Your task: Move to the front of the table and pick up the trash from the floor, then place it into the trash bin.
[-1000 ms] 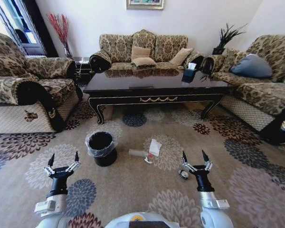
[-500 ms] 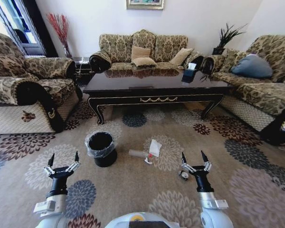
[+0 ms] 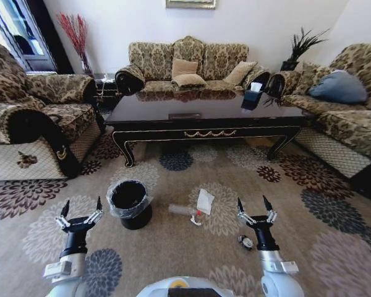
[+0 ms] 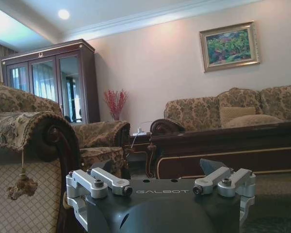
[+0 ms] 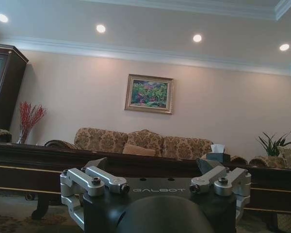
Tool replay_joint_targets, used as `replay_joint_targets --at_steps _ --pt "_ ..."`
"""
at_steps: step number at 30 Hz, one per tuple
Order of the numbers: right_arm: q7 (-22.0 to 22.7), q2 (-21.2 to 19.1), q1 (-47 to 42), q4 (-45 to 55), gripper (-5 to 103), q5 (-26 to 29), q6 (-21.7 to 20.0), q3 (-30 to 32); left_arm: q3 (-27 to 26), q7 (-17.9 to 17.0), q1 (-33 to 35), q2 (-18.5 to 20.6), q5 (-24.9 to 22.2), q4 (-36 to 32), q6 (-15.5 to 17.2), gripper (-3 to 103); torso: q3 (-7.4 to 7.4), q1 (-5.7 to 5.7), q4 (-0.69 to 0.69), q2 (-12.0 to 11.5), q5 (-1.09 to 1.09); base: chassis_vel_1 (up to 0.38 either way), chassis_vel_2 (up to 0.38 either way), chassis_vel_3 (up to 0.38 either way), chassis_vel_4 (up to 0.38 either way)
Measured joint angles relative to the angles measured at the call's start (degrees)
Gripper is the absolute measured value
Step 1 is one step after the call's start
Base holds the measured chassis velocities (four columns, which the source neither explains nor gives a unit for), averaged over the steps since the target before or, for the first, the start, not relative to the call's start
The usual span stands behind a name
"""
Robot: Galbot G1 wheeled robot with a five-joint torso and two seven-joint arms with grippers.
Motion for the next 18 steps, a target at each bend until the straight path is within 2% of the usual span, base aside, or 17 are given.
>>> replay_joint_targets --at_steps 3,4,5,6,7,8,9,10,11,12,13,14,15,17,18 --pt "0.2 0.2 -0.1 -0.1 100 -0.2 0.1 -0.1 0.5 -8.0 -3.7 3.0 -6.6 -1.7 9.9 100 0.0 -0.01 0.01 0.0 0.0 0.011 -0.034 -0.013 0.01" --pt "0.2 0.2 -0.1 -0.1 100 -0.2 0.1 -0.1 0.5 -8.0 -3.7 3.0 -6.6 -1.7 9.9 100 0.0 -0.01 0.01 0.0 0.0 0.008 -0.051 -0.008 -0.005" --pt "0.2 0.2 -0.1 -0.2 100 -0.3 0.1 -0.1 0.7 -13.3 -5.8 4.5 -8.6 -2.0 16.2 100 0.0 0.0 -0.01 0.0 0.0 0.0 0.0 0.0 0.0" --pt "0.2 0.2 -0.1 -0.3 100 -0.4 0.1 -0.1 0.8 -15.6 -6.9 5.3 -9.8 -2.0 19.1 100 0.0 0.0 0.0 0.0 -0.01 0.0 0.0 0.0 0.0" --pt "0.2 0.3 -0.1 -0.5 100 -0.5 0.2 -0.2 0.8 -19.2 -9.2 7.7 -13.4 -1.5 24.3 100 0.01 0.0 0.0 0.0 -0.01 0.0 0.0 0.0 0.0" --pt "0.2 0.4 -0.1 -0.7 100 -0.5 0.2 -0.3 0.8 -20.0 -10.4 8.9 -15.6 -0.9 26.5 100 0.01 0.0 -0.01 0.0 0.0 0.0 0.0 0.0 0.0" --pt "0.2 0.4 -0.1 -0.9 100 -0.6 0.2 -0.4 0.5 -20.4 -12.1 10.9 -19.4 0.4 30.6 100 0.01 0.01 0.0 0.0 -0.01 0.0 0.0 0.0 0.0" --pt "0.2 0.4 -0.1 -0.9 100 -0.6 0.2 -0.4 0.5 -20.4 -12.1 10.9 -19.4 0.4 30.6 100 0.01 0.01 0.0 0.0 -0.01 0.0 0.0 0.0 0.0" --pt "0.2 0.4 -0.1 -0.9 100 -0.7 0.2 -0.5 0.3 -20.5 -12.8 11.7 -21.5 1.0 32.8 100 0.01 0.0 -0.01 0.0 -0.01 0.0 0.0 0.0 0.0" --pt "0.2 0.4 -0.1 -1.0 100 -0.7 0.2 -0.5 0.1 -20.4 -14.0 12.9 -25.3 2.0 36.9 100 0.01 0.0 0.01 0.0 -0.02 0.0 0.0 0.0 0.0" --pt "0.2 0.5 -0.1 -1.2 100 -0.8 0.2 -0.6 -0.2 -20.4 -16.0 14.4 -30.0 3.4 42.9 100 0.01 0.0 0.01 0.0 -0.01 0.0 0.0 0.0 0.0" --pt "0.2 0.5 -0.1 -1.4 100 -0.8 0.2 -0.7 -0.4 -20.3 -17.7 15.4 -33.5 4.5 47.2 100 0.01 0.0 0.01 0.0 -0.02 0.0 0.0 0.0 0.0" --pt "0.2 0.5 -0.1 -1.4 100 -0.8 0.2 -0.7 -0.4 -20.3 -17.7 15.4 -33.5 4.5 47.2 100 0.01 0.0 0.01 0.0 -0.02 0.0 0.0 0.0 0.0" --pt "0.2 0.5 0.1 -2.0 100 -0.9 0.2 -1.0 -0.5 -20.2 -20.8 17.1 -37.3 7.6 53.0 100 0.02 0.0 -0.02 0.0 0.0 0.0 0.0 0.0 0.0" --pt "0.2 0.5 0.1 -2.0 100 -0.9 0.2 -1.0 -0.5 -20.2 -20.8 17.1 -37.3 7.6 53.0 100 0.02 0.0 -0.02 0.0 0.0 0.0 0.0 0.0 0.0"
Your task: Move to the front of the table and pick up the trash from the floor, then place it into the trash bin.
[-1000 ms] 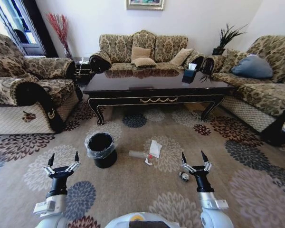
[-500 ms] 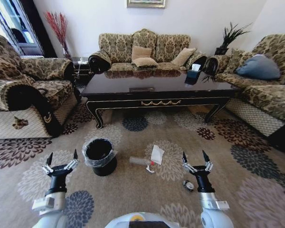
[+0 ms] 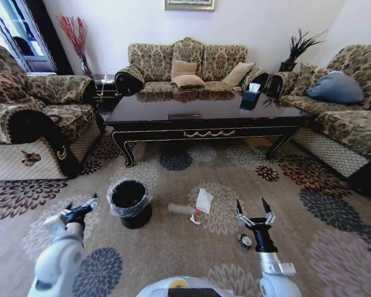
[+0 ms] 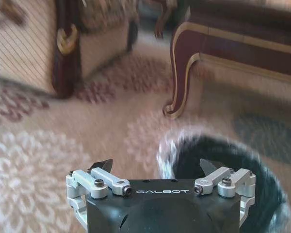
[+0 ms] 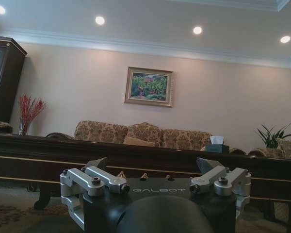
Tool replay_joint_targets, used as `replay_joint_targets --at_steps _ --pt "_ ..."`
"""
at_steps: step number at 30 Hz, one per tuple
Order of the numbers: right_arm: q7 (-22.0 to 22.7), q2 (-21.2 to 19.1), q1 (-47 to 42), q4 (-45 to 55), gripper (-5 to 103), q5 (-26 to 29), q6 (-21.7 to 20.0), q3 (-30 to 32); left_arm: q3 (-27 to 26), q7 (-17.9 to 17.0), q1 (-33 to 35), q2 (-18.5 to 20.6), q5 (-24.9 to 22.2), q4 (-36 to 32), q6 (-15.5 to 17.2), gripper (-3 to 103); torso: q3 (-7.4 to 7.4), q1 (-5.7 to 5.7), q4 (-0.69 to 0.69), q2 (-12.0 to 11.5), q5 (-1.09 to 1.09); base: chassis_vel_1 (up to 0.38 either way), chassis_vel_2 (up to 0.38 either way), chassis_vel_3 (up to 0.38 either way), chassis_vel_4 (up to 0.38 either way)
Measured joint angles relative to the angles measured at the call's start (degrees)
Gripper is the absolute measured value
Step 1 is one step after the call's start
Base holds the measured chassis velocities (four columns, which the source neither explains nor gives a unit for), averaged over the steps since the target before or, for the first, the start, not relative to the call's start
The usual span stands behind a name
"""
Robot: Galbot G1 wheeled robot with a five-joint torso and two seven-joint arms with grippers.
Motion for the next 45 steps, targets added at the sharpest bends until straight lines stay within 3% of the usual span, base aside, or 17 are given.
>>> replay_joint_targets --at_steps 5,9,18,26,34,45 --pt "0.0 -0.6 0.9 -1.4 100 -0.1 0.0 -1.5 0.1 1.4 -4.1 2.3 -1.7 6.1 1.2 100 0.0 0.0 0.07 0.0 -0.01 0.0 0.0 0.0 0.0" --pt "0.0 -0.6 1.0 -2.2 100 -0.1 0.0 -1.6 1.2 0.6 -9.0 3.8 -6.1 10.7 1.0 100 0.0 0.0 0.0 0.0 0.0 0.0 0.0 0.0 0.0" --pt "0.0 0.0 1.3 -3.4 100 -1.0 0.1 -1.6 4.5 -0.8 -16.4 3.6 -13.6 19.1 0.5 100 0.0 0.0 0.02 0.0 0.0 0.0 0.0 0.0 0.0" --pt "0.1 -0.3 2.8 -5.2 100 -1.4 0.1 -3.3 4.6 -1.3 -16.8 2.1 -14.5 23.0 0.3 100 0.0 0.0 0.06 0.0 0.0 0.0 0.0 0.0 0.0" --pt "0.2 -0.1 3.0 -6.0 100 -1.8 0.1 -3.3 6.3 -0.9 -18.8 -0.5 -12.7 26.4 0.2 100 0.0 0.0 0.01 0.0 0.0 0.0 0.0 0.0 0.0" --pt "0.2 0.0 2.6 -6.1 100 -2.3 0.3 -3.2 7.1 0.0 -20.2 -0.7 -11.7 29.1 0.1 101 -0.01 0.0 0.02 0.0 0.0 0.0 0.0 0.0 0.0"
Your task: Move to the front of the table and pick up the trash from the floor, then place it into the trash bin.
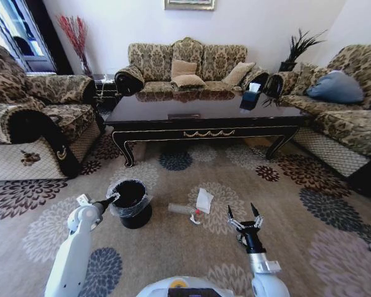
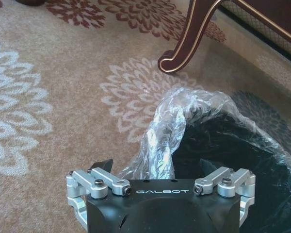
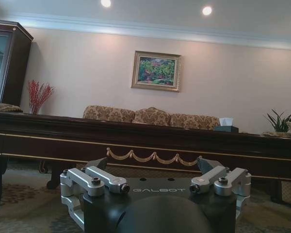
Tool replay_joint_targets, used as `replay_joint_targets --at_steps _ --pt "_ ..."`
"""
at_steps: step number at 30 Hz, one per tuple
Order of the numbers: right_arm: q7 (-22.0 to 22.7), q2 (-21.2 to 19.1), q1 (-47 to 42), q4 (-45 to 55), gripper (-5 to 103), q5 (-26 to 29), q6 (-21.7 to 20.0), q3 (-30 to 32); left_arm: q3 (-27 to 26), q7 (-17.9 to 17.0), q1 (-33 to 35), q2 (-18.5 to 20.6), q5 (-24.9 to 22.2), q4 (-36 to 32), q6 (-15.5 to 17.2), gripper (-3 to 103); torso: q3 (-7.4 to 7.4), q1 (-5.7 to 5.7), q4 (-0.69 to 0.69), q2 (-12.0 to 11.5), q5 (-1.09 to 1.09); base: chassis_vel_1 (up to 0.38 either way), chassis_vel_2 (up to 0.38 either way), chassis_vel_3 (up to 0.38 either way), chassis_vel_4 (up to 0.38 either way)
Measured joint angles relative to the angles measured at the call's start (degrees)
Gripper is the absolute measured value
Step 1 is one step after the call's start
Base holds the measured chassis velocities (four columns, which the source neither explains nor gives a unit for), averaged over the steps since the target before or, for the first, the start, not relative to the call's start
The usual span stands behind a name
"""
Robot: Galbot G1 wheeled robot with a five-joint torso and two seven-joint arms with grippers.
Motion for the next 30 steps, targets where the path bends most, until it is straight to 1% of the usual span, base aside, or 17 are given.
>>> replay_joint_targets --at_steps 1,5,6,7,8,10,11,12,14,17,19,20,22,23,27,29,30 --pt "0.0 0.0 0.0 0.0 100 0.0 0.0 0.0 0.1 0.1 0.0 0.0 0.2 0.1 0.0 101 0.0 0.0 0.0 0.0 0.0 0.0 0.0 0.0 0.0" --pt "0.0 0.0 -0.1 0.0 100 -0.1 0.1 0.0 0.3 0.4 0.0 0.0 0.9 0.7 0.0 89 0.0 0.0 0.0 0.0 0.0 0.0 0.0 0.0 0.0" --pt "0.0 0.0 -0.1 0.0 100 -0.1 0.1 0.0 0.4 0.4 -0.1 0.0 1.0 0.8 0.0 89 0.0 0.0 0.0 0.0 0.0 0.0 0.0 0.0 0.0" --pt "0.0 0.0 -0.1 0.0 100 -0.1 0.1 0.0 0.5 0.6 -0.1 -0.1 1.4 1.0 0.0 83 0.0 0.0 0.0 0.0 0.0 0.0 0.0 0.0 0.0" --pt "0.0 0.0 -0.1 0.0 100 -0.1 0.1 0.0 0.5 0.6 -0.1 -0.1 1.4 1.0 0.0 83 0.0 0.0 0.0 0.0 0.0 0.0 0.0 0.0 0.0" --pt "0.0 -0.1 -0.2 0.0 100 -0.1 0.1 0.0 0.6 0.7 -0.1 -0.1 1.7 1.0 0.0 72 0.0 0.0 0.0 0.0 0.0 0.0 0.0 0.0 0.0" --pt "0.0 -0.1 -0.2 0.0 100 -0.1 0.1 0.0 0.7 0.8 -0.1 -0.1 1.9 0.9 0.0 72 0.0 0.0 0.0 0.0 0.0 0.0 0.0 0.0 0.0" --pt "0.0 -0.1 -0.2 0.0 100 -0.1 0.1 0.0 0.7 0.9 0.1 -0.1 2.2 0.7 -0.1 61 0.0 0.0 0.0 0.0 0.0 0.0 0.0 0.0 0.0" --pt "0.0 -0.2 -0.2 0.0 100 -0.1 0.2 0.0 0.7 1.0 0.2 -0.1 2.4 0.6 -0.1 61 0.0 0.0 0.0 0.0 0.0 0.0 0.0 0.0 0.0" --pt "0.0 -0.2 0.0 -0.2 100 -0.1 0.2 0.0 0.7 1.2 0.7 0.2 3.2 0.4 -0.1 43 0.0 0.0 0.0 0.0 0.0 0.0 0.0 0.0 0.0" --pt "0.0 -0.2 0.0 -0.2 100 -0.1 0.2 -0.1 0.7 1.2 0.9 0.3 3.4 0.4 -0.1 38 0.0 0.0 0.0 0.0 0.0 0.0 0.0 0.0 0.0" --pt "0.0 -0.2 0.1 -0.3 100 -0.1 0.2 -0.1 0.7 1.3 0.9 0.3 3.5 0.4 -0.1 38 0.0 0.0 0.0 0.0 0.0 0.0 0.0 0.0 0.0" --pt "0.0 -0.2 0.2 -0.4 100 -0.1 0.2 -0.3 0.7 1.4 1.1 0.5 3.8 0.4 -0.1 27 0.0 0.0 -0.02 0.0 0.0 0.0 0.0 0.0 0.0" --pt "0.0 -0.2 0.2 -0.4 100 -0.1 0.2 -0.3 0.7 1.4 1.1 0.5 3.8 0.4 -0.1 27 0.0 0.0 -0.02 0.0 0.0 0.0 0.0 0.0 0.0" --pt "0.0 -0.2 0.3 -0.7 100 -0.1 0.2 -0.5 0.4 1.4 1.7 0.6 4.5 0.2 -0.2 9 0.0 0.0 0.02 0.0 0.02 0.0 0.0 0.0 0.0" --pt "0.0 -0.2 0.4 -0.7 100 -0.1 0.2 -0.6 0.3 1.5 1.9 0.7 4.7 -0.1 -0.1 9 0.0 0.0 0.02 0.0 0.02 0.0 0.0 0.0 0.0" --pt "-0.1 -0.2 0.5 -0.9 100 -0.1 0.2 -0.6 0.2 1.5 2.1 0.7 5.0 -0.2 -0.1 7 0.0 0.0 -0.02 0.0 0.01 0.0 0.0 0.0 0.0"
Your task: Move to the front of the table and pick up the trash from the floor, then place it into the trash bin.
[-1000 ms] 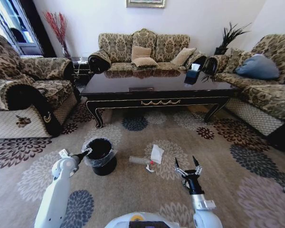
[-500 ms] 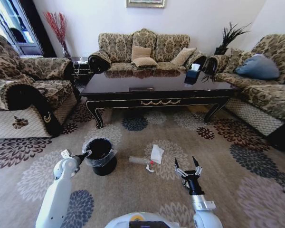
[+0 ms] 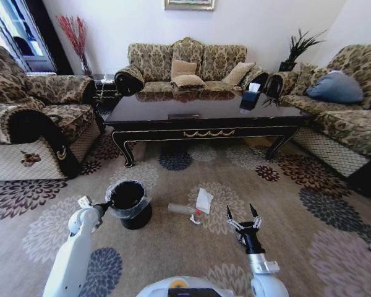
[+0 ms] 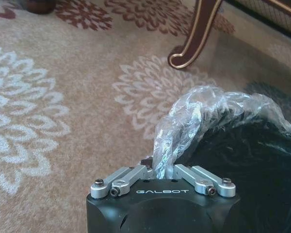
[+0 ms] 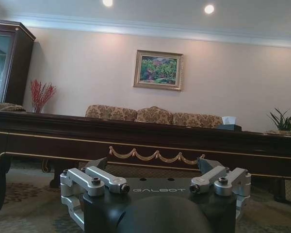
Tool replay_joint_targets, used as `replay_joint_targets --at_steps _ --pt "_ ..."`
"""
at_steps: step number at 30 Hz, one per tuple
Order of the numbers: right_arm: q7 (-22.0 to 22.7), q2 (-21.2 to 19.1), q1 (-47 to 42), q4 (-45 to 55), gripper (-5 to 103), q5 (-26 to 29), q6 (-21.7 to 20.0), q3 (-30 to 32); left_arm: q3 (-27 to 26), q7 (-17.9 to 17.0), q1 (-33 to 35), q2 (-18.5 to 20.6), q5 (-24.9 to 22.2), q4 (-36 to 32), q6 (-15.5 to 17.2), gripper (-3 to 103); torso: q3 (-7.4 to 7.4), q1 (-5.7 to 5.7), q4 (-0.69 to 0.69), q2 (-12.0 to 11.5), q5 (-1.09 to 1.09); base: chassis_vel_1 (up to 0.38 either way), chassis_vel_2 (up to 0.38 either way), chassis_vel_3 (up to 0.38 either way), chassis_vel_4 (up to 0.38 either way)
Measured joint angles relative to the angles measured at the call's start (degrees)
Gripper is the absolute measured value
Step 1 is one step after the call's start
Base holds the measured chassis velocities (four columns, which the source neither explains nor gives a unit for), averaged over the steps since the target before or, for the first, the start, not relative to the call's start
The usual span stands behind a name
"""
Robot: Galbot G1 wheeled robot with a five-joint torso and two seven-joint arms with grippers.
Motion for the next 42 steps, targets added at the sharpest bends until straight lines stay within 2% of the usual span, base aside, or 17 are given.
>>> replay_joint_targets --at_steps 4,8,12,13,14,19,22,25,26,28,30,32,38,42 --pt "0.0 0.0 0.3 -0.3 100 0.1 -0.2 -0.2 -0.4 0.4 1.0 0.4 1.3 -0.7 0.0 7 0.0 0.0 0.03 0.0 -0.01 0.0 0.0 0.0 0.0" --pt "1.9 -0.2 0.6 -0.3 100 0.6 -2.4 -0.8 -1.4 0.7 2.6 1.1 2.0 -2.8 0.1 4 0.01 0.01 0.01 0.0 -0.07 0.0 0.0 0.0 0.0" --pt "7.8 -0.8 1.2 -0.6 100 3.6 -8.4 -2.3 -3.8 0.8 6.1 2.3 1.9 -9.6 0.1 2 0.0 0.0 0.01 0.0 0.01 0.0 0.0 0.0 0.0" --pt "9.5 -1.0 1.4 -0.8 100 4.3 -10.1 -2.7 -4.4 0.8 7.3 2.4 1.8 -11.5 0.1 2 0.0 0.0 0.03 0.0 0.0 0.0 0.0 0.0 0.0" --pt "9.5 -1.0 1.4 -0.8 100 4.3 -10.1 -2.7 -4.4 0.8 7.3 2.4 1.8 -11.5 0.1 2 0.0 0.0 0.03 0.0 0.0 0.0 0.0 0.0 0.0" --pt "17.6 -1.8 1.9 -1.9 100 8.9 -17.4 -4.5 -6.5 0.7 12.5 2.2 1.7 -18.8 0.1 2 0.0 0.0 0.03 0.0 -0.01 0.0 0.0 0.0 0.0" --pt "19.5 -1.9 1.7 -2.2 100 10.9 -19.3 -4.5 -6.7 0.7 13.2 2.1 1.7 -19.9 0.1 2 0.0 0.0 0.04 0.0 -0.01 0.0 0.0 0.0 0.0" --pt "25.0 -2.3 1.4 -3.6 100 12.0 -24.3 -4.9 -6.6 0.7 13.7 2.2 1.3 -21.1 0.1 2 0.0 0.0 -0.02 0.0 -0.01 0.0 0.0 0.0 0.0" --pt "25.0 -2.3 1.4 -3.6 100 12.0 -24.3 -4.9 -6.6 0.7 13.7 2.2 1.3 -21.1 0.1 2 0.0 0.0 -0.02 0.0 -0.01 0.0 0.0 0.0 0.0" --pt "27.1 -3.0 1.9 -5.7 100 12.3 -27.2 -5.5 -6.5 0.8 14.0 2.4 1.3 -21.3 0.1 2 0.0 0.0 0.02 0.0 -0.01 0.0 0.0 0.0 0.0" --pt "27.5 -3.2 2.3 -7.2 100 12.4 -27.8 -5.7 -6.3 0.8 14.0 2.5 1.3 -21.3 0.1 2 0.0 0.0 0.04 0.0 -0.01 0.0 0.0 0.0 0.0" --pt "27.6 -3.3 3.5 -10.8 100 13.3 -28.3 -6.1 -6.1 0.8 14.2 2.6 1.3 -21.5 0.1 2 0.0 0.0 0.0 0.0 -0.02 0.0 0.0 0.0 0.0" --pt "22.8 -3.4 9.2 -21.0 100 16.1 -27.4 -7.1 -6.7 0.8 16.4 2.0 1.2 -23.7 0.1 2 0.0 0.0 0.04 0.0 0.0 0.0 0.0 0.0 0.0" --pt "20.3 -3.3 12.1 -25.6 100 14.3 -25.4 -7.1 -7.0 0.8 17.8 1.3 1.2 -25.6 0.1 2 0.0 0.0 0.03 0.0 -0.01 0.0 0.0 0.0 0.0"
